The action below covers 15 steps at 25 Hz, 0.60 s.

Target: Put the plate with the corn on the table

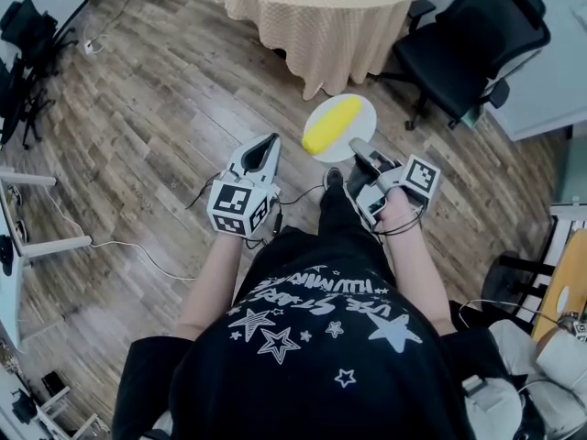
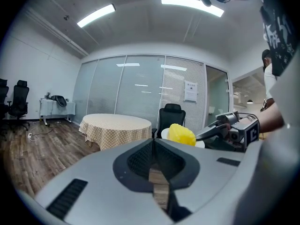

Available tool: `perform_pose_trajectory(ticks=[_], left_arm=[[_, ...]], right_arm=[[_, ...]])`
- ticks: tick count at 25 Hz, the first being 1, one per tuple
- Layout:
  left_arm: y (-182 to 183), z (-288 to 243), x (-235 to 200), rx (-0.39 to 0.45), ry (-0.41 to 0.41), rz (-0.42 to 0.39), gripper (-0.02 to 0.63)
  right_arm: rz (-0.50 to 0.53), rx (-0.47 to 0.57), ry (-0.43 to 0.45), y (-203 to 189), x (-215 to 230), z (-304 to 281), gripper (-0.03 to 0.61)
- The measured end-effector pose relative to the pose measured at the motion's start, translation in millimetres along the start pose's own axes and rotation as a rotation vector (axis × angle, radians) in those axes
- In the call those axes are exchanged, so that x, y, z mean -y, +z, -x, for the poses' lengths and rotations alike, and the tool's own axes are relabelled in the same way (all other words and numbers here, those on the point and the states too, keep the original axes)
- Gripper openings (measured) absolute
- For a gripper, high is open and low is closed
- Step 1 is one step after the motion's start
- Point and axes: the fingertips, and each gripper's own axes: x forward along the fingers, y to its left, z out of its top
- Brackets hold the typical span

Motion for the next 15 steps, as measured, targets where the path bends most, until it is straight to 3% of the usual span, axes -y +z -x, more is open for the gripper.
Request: perform_pose_trajectory(ticks=[5, 10, 15], left_arm=[[0, -14, -12, -0.013, 0.006, -0.003, 0.012], [24, -67, -35, -0.037, 0.026, 0.002, 0.012], [25, -95, -46, -0.022, 0.04, -0.008, 0.012]], right_arm=[[-0.006, 0.0, 0.002, 14, 2, -13, 0.035], [-0.03, -0.026, 0.002, 63, -12, -50, 0.035], [-0.002, -0.041, 0.019, 90, -4, -68, 0.035]])
